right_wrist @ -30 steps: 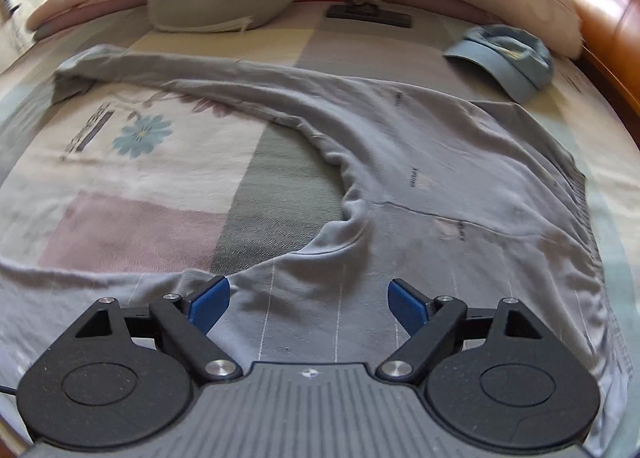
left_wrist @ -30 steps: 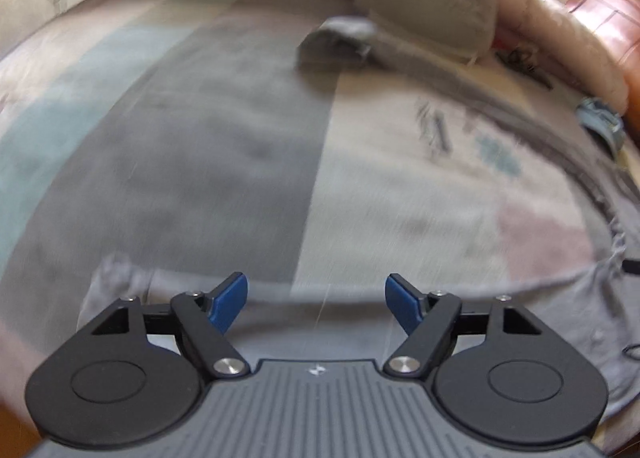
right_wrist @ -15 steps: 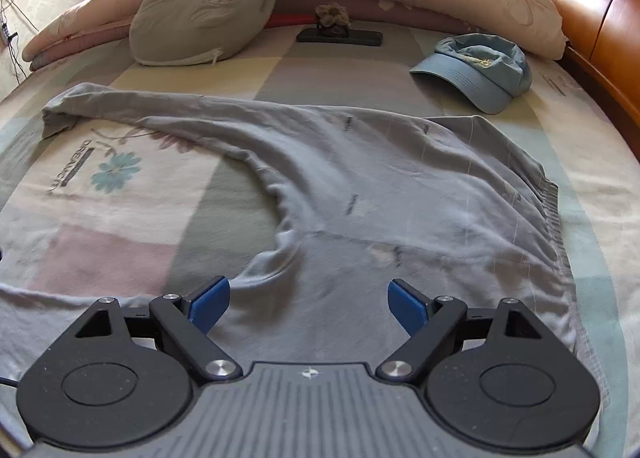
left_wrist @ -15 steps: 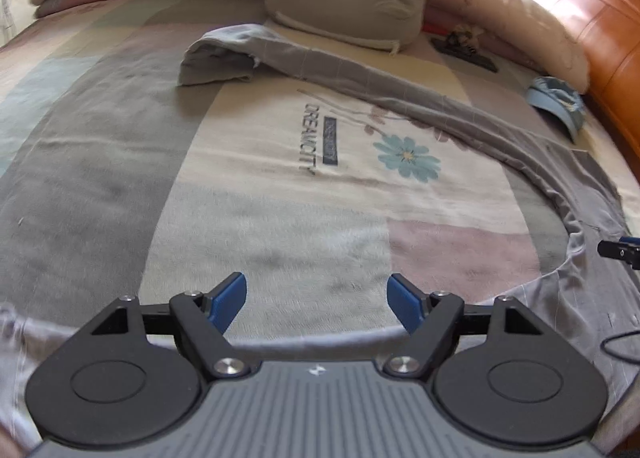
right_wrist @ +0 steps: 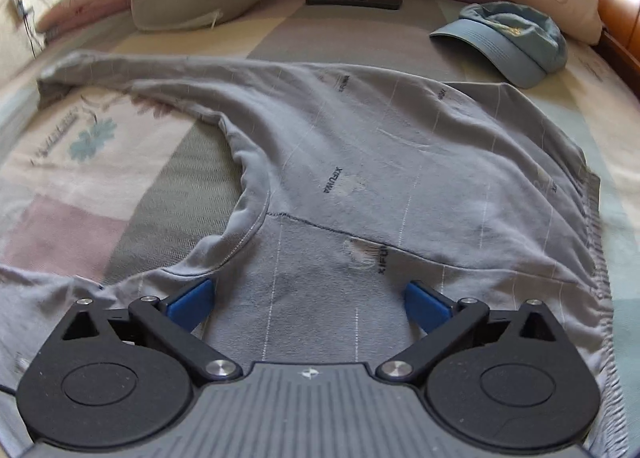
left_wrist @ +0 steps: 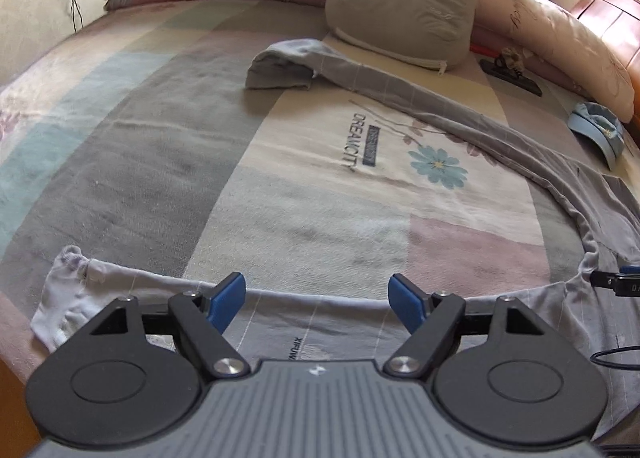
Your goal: Fold clothes
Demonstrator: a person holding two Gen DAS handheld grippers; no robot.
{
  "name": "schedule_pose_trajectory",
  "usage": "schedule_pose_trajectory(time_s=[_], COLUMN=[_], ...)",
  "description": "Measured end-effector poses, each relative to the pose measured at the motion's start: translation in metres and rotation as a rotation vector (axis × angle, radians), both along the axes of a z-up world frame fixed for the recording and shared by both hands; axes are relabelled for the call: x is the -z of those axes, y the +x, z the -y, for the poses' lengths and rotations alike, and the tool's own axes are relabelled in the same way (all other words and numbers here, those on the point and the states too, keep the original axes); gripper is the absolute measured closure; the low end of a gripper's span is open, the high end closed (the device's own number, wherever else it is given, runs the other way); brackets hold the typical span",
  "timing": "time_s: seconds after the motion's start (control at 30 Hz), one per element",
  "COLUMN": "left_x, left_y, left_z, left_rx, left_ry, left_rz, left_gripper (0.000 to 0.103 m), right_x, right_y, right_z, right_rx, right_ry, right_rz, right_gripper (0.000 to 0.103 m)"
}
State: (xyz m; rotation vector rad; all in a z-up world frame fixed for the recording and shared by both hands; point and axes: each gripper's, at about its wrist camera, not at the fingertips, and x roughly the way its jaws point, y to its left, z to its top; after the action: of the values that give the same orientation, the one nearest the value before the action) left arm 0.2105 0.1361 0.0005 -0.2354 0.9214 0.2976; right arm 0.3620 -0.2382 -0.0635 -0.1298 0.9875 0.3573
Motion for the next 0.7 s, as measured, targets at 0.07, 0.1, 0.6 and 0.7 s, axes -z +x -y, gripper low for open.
schedule_pose_trajectory(time_s=[0.07, 0.1, 0.6, 0.7], left_x=[0.007, 0.009, 0.016, 0.020], left_y=[0.006, 0.010, 0.155, 0.185], left_z=[-0.008, -0.013, -0.097, -0.117], left_rx=[0.004, 0.012, 0.296, 0.285], left_ry=[-0.011, -0.020, -0.088, -0.151], left_rz=[-0.010, -0.005, 0.211, 0.233], left_gripper=[0.024, 0.024, 0.024, 0.024], right_x=[0.000, -0.001, -0.050, -0.057], right_y=[0.002, 0.003, -0.048, -0.052], right_z=[-0.001, -0.002, -0.030, -0.036], right_rx=[0.019, 0.030, 0.256, 0.280], right_ry=[-0.002, -0.006, -0.068, -0.092], right_rz=[-0.009, -0.014, 0.024, 0.044], right_gripper=[0.000, 0.000, 0.000, 0.000])
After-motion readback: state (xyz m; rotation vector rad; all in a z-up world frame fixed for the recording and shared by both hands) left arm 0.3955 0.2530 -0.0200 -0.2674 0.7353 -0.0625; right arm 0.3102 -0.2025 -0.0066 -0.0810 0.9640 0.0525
